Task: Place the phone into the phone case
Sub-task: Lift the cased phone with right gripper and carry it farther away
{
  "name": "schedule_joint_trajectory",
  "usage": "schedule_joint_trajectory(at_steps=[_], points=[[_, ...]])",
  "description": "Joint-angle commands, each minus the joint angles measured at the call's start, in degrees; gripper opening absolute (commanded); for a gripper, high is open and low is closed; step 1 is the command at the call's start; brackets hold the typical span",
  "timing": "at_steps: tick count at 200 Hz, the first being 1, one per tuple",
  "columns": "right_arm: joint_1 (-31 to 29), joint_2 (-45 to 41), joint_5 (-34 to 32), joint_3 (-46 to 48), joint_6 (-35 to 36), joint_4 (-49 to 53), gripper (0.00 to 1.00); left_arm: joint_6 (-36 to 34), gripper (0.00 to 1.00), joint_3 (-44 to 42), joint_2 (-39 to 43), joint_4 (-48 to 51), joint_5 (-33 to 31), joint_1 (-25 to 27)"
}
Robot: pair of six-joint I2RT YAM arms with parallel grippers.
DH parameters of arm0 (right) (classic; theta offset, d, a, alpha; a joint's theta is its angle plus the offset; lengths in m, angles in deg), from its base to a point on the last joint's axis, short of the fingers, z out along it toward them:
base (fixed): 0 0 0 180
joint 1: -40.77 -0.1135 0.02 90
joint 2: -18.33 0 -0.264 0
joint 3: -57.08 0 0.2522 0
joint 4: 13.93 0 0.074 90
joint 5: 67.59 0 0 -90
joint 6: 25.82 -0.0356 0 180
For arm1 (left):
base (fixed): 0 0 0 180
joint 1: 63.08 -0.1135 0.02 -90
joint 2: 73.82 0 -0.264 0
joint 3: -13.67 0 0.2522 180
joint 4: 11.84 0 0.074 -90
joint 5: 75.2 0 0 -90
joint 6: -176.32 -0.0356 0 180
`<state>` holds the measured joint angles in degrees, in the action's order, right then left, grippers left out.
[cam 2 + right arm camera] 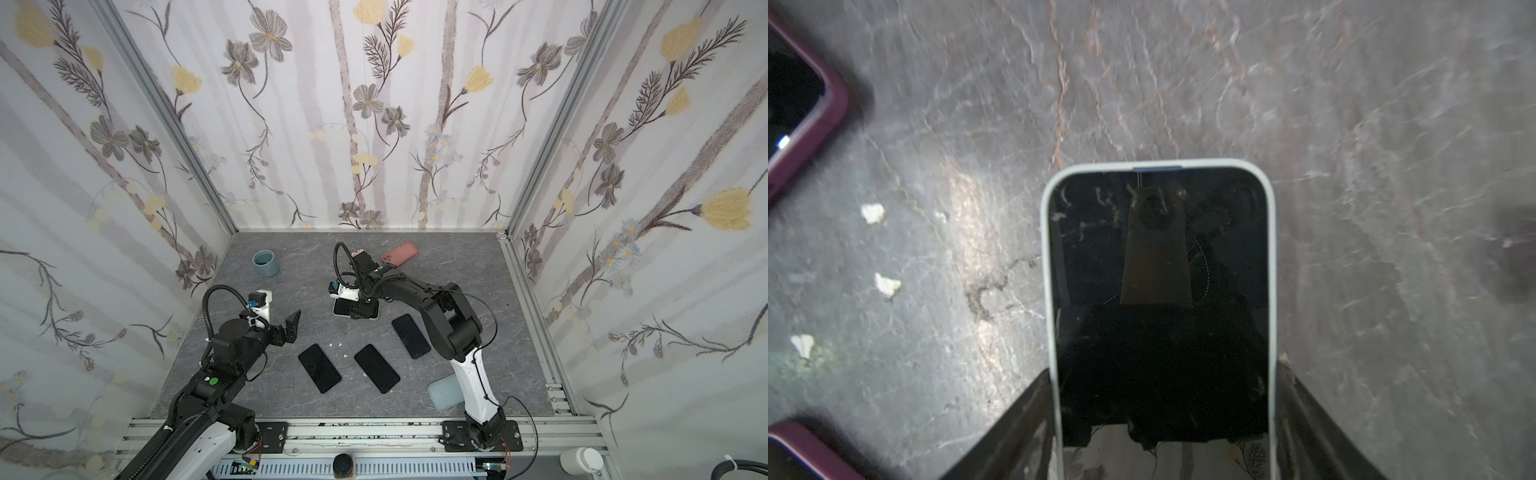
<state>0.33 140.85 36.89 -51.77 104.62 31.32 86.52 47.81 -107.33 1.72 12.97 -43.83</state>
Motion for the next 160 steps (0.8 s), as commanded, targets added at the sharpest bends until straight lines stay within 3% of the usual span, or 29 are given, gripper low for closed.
schedule_joint_trajectory(at_steps=[1,46,82,125,160], points=[[0.4,-2.3,1.0,0.5,-3.6,-4.6,0.63,-0.2,1.00,0.2,0.0,-1.7,-0.1,-0.1],[4.3,-7.6,1.1,2.1,-12.1,-9.4,0.61,0.2,1.00,1.3,-1.4,-1.8,1.1,0.0],[11.2,-13.7,-0.1,6.1,-20.5,-12.8,0.60,0.9,1.00,4.3,-6.2,-2.5,4.6,0.1],[24.2,-18.6,-2.5,11.2,-28.8,-14.1,0.59,1.3,0.98,8.7,-14.1,-5.1,6.6,1.4],[35.9,-16.9,-3.7,13.2,-34.1,-14.5,0.59,2.0,0.97,12.9,-21.4,-7.4,7.7,3.2]])
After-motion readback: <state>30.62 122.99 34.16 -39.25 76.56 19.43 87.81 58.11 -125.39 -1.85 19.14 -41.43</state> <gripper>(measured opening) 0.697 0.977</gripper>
